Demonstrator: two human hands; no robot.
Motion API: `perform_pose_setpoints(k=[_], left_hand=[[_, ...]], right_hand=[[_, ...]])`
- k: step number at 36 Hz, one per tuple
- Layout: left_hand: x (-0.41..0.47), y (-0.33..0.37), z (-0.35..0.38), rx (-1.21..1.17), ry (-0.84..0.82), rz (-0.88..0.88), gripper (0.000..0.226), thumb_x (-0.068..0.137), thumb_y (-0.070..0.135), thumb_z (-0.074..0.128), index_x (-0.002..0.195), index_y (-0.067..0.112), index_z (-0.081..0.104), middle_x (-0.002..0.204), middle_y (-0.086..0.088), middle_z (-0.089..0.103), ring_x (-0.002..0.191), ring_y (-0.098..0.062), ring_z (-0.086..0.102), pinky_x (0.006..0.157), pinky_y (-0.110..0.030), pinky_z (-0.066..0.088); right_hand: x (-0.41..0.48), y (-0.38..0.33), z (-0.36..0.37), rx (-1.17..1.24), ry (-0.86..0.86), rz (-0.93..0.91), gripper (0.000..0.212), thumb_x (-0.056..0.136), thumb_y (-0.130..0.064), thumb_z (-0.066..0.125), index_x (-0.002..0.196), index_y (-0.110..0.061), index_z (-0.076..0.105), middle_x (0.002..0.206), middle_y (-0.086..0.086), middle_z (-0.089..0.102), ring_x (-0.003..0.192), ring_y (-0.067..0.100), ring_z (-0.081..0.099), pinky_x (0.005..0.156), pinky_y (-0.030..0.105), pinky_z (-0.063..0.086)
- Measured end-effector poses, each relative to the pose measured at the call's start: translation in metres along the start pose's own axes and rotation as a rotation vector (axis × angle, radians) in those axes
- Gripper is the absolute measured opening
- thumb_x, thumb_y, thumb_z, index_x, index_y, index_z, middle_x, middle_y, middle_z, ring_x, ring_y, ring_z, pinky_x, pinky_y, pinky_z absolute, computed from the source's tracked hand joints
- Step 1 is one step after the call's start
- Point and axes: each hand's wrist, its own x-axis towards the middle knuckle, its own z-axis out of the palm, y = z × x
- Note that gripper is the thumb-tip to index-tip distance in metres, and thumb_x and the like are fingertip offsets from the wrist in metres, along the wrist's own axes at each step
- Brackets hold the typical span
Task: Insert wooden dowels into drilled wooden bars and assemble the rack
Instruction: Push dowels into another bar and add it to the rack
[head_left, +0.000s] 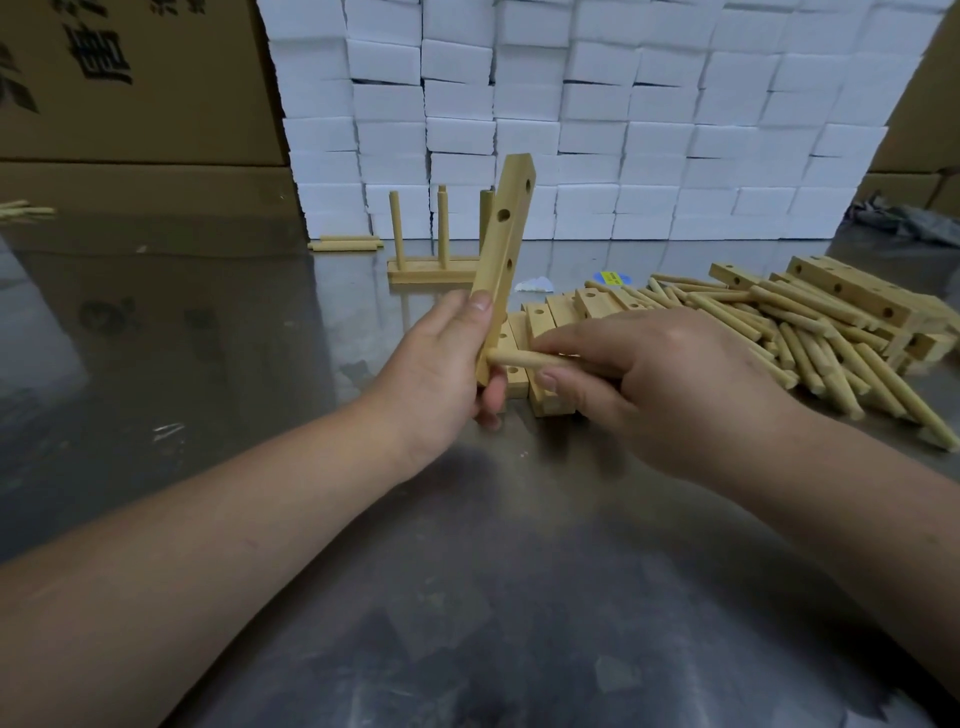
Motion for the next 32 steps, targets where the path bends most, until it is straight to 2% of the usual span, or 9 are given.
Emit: perform_pose_setpoints(k=[7, 9, 11, 16, 19, 21, 24, 28, 32], left_hand=[[-0.002, 0.006, 0.003, 0.036, 0.022, 0.011, 0.031, 0.102, 0.031, 0.025, 0.091, 0.022, 0.052, 0.039, 0.002, 0.045, 0.042, -0.009, 0.044, 0.059, -0.037, 0.046], [-0.003, 0.008, 0.005, 0.043, 0.038, 0.019, 0.03, 0.102, 0.03, 0.025, 0.09, 0.021, 0.051, 0.038, 0.003, 0.043, 0.042, -0.01, 0.043, 0.059, -0.037, 0.044], [-0.004, 0.009, 0.006, 0.049, 0.057, 0.027, 0.029, 0.102, 0.029, 0.026, 0.089, 0.021, 0.051, 0.037, 0.003, 0.042, 0.041, -0.01, 0.042, 0.059, -0.037, 0.043], [-0.005, 0.011, 0.007, 0.102, 0.071, 0.05, 0.029, 0.101, 0.03, 0.026, 0.089, 0.023, 0.051, 0.038, 0.005, 0.042, 0.042, -0.007, 0.042, 0.059, -0.035, 0.044], [-0.006, 0.013, 0.004, 0.148, 0.055, 0.097, 0.028, 0.101, 0.031, 0.026, 0.089, 0.026, 0.05, 0.04, 0.007, 0.043, 0.043, -0.005, 0.042, 0.056, -0.034, 0.045], [-0.007, 0.013, 0.003, 0.174, 0.05, 0.143, 0.027, 0.101, 0.032, 0.026, 0.088, 0.028, 0.05, 0.045, 0.008, 0.044, 0.046, -0.005, 0.043, 0.056, -0.035, 0.044], [-0.007, 0.013, 0.002, 0.17, 0.03, 0.203, 0.024, 0.098, 0.035, 0.029, 0.087, 0.027, 0.049, 0.056, 0.008, 0.043, 0.047, -0.005, 0.043, 0.053, -0.033, 0.042], [-0.006, 0.012, 0.002, 0.162, 0.013, 0.228, 0.025, 0.084, 0.044, 0.031, 0.088, 0.025, 0.047, 0.062, 0.004, 0.041, 0.047, -0.004, 0.043, 0.049, -0.024, 0.041], [-0.004, 0.01, 0.001, 0.218, 0.018, 0.245, 0.029, 0.083, 0.047, 0.029, 0.09, 0.024, 0.046, 0.057, 0.008, 0.044, 0.048, -0.004, 0.045, 0.048, -0.022, 0.039]], right_hand=[[0.0, 0.0, 0.002, 0.019, -0.017, 0.006, 0.029, 0.085, -0.042, 0.049, 0.092, -0.026, 0.072, 0.063, -0.004, 0.065, 0.056, 0.02, 0.059, 0.046, 0.026, 0.044], [0.0, 0.0, 0.002, 0.026, -0.008, 0.005, 0.034, 0.085, -0.045, 0.042, 0.092, -0.029, 0.072, 0.063, -0.007, 0.064, 0.055, 0.016, 0.055, 0.044, 0.021, 0.037], [-0.001, -0.001, 0.004, 0.045, 0.0, 0.022, 0.03, 0.086, -0.043, 0.045, 0.092, -0.03, 0.072, 0.062, -0.009, 0.063, 0.055, 0.012, 0.053, 0.045, 0.017, 0.035], [-0.004, -0.003, 0.007, 0.202, -0.006, 0.11, 0.022, 0.085, -0.038, 0.05, 0.091, -0.034, 0.07, 0.062, -0.007, 0.063, 0.065, 0.008, 0.053, 0.051, 0.026, 0.044], [-0.003, -0.005, 0.006, 0.322, -0.052, 0.193, 0.019, 0.083, -0.046, 0.046, 0.096, -0.052, 0.058, 0.068, -0.01, 0.065, 0.066, 0.004, 0.055, 0.055, 0.027, 0.045], [-0.003, -0.005, 0.006, 0.405, -0.087, 0.215, 0.022, 0.088, -0.046, 0.048, 0.079, -0.063, 0.058, 0.066, -0.009, 0.063, 0.061, 0.003, 0.053, 0.052, 0.022, 0.043], [-0.003, -0.005, 0.006, 0.561, -0.082, 0.298, 0.035, 0.089, -0.032, 0.055, 0.06, -0.051, 0.063, 0.05, -0.014, 0.051, 0.05, -0.002, 0.047, 0.046, 0.009, 0.034], [-0.001, -0.006, 0.005, 0.648, -0.091, 0.37, 0.035, 0.088, -0.028, 0.056, 0.058, -0.043, 0.065, 0.043, -0.016, 0.045, 0.045, -0.003, 0.044, 0.044, 0.007, 0.033], [0.0, -0.007, 0.004, 0.675, -0.076, 0.423, 0.029, 0.087, -0.028, 0.056, 0.061, -0.033, 0.068, 0.044, -0.012, 0.044, 0.046, 0.0, 0.042, 0.045, 0.008, 0.033]])
